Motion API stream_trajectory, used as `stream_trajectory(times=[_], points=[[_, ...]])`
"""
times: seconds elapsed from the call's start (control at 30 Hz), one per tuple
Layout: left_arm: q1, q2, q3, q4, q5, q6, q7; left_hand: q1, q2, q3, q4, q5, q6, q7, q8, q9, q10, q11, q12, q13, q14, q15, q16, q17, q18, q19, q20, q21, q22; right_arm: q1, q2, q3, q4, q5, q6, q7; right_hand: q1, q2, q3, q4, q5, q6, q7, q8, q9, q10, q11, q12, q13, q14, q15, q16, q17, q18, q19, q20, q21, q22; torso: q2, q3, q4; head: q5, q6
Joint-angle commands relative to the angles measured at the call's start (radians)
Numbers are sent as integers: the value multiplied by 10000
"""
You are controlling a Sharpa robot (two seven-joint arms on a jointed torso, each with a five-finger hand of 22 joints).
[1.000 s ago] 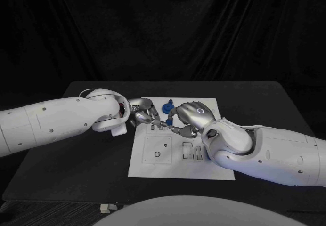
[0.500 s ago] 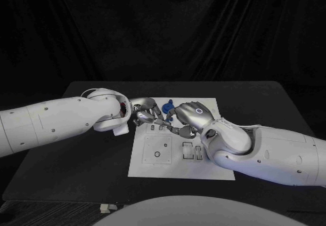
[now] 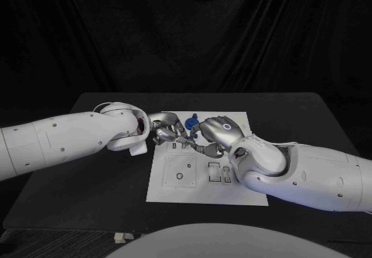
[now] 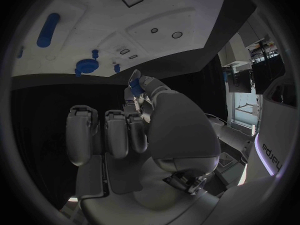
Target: Assemble the parts on the task board
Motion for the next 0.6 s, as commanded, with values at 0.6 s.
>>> stream_trajectory(times=[0.6], points=[[-52,79,4,-50,73,-120,-204,-157,280,-512,24,465,571,-218,769,134,553,-142,114,2181,1039,-103,26,2633,67,76,-134,172,1840,-23,285,9,-283,-607,716,-310,-89,-20,122,-20,-120,-76,68,-102,-28,1049,-47,35,2633,753,-17,38,1028,-111,568,-9,-12,2258,-1,1,-1,-10,2]])
